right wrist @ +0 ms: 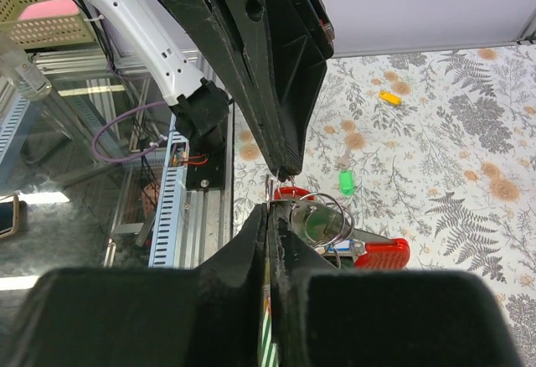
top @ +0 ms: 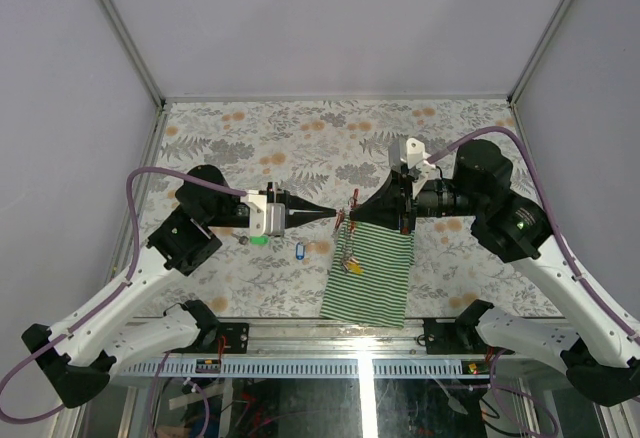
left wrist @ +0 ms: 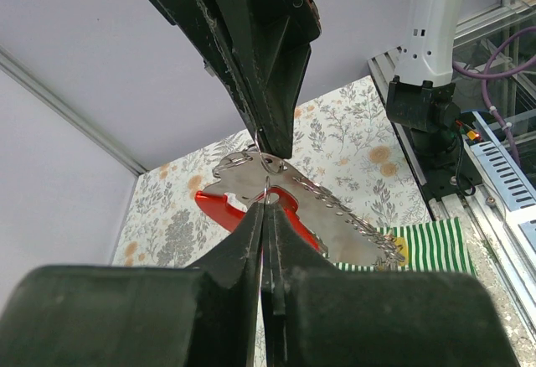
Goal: Put the keys on the keyring
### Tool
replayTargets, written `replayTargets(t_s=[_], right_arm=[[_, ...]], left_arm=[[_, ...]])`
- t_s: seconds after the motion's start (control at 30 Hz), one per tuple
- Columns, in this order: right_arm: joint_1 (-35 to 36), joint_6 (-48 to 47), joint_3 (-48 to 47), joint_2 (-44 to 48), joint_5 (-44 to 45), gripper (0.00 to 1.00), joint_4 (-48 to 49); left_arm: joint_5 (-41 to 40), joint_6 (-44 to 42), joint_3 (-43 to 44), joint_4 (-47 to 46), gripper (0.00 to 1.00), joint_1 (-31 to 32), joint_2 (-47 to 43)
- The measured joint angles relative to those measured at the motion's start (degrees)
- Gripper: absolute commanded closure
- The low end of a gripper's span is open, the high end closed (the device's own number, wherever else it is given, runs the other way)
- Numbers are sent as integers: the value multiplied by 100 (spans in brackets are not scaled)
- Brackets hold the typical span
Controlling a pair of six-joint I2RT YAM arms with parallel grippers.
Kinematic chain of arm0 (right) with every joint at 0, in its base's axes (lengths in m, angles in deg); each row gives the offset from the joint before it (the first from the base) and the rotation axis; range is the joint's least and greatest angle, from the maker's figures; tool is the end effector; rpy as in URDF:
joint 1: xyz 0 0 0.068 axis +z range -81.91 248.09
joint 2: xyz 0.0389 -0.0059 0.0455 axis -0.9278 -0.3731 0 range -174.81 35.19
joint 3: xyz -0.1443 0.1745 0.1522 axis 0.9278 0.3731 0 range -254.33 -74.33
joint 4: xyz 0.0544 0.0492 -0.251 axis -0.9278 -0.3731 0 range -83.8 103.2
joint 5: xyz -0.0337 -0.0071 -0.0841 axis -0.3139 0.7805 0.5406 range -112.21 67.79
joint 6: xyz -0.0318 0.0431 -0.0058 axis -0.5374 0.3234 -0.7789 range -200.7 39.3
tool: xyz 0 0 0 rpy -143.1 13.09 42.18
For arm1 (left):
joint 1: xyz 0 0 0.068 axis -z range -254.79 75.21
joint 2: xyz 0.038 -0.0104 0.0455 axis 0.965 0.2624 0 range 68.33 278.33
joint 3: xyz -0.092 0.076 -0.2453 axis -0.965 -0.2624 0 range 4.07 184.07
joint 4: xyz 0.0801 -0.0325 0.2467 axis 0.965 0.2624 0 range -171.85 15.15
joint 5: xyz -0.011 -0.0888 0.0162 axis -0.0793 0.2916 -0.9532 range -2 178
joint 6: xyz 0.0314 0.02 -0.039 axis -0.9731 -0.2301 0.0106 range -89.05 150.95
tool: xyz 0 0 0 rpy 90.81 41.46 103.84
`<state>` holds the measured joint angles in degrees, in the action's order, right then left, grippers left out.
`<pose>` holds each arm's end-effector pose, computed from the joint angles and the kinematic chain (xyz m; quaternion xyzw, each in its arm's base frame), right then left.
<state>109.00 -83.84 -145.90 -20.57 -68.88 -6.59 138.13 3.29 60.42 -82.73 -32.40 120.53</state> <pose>0.1259 0.1434 0.4494 -0.5023 0.5211 0.4768 0.4988 0.1254 -0.1514 0.4080 0.6070 0.3217 -0.3694 0.6258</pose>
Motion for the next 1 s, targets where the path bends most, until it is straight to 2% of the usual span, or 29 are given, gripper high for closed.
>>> replayTargets(t_s=[1.0], right_arm=[[0,63,11,-129,-98,100,-2]], left_arm=[[260,103,17,-57,100,0,15]])
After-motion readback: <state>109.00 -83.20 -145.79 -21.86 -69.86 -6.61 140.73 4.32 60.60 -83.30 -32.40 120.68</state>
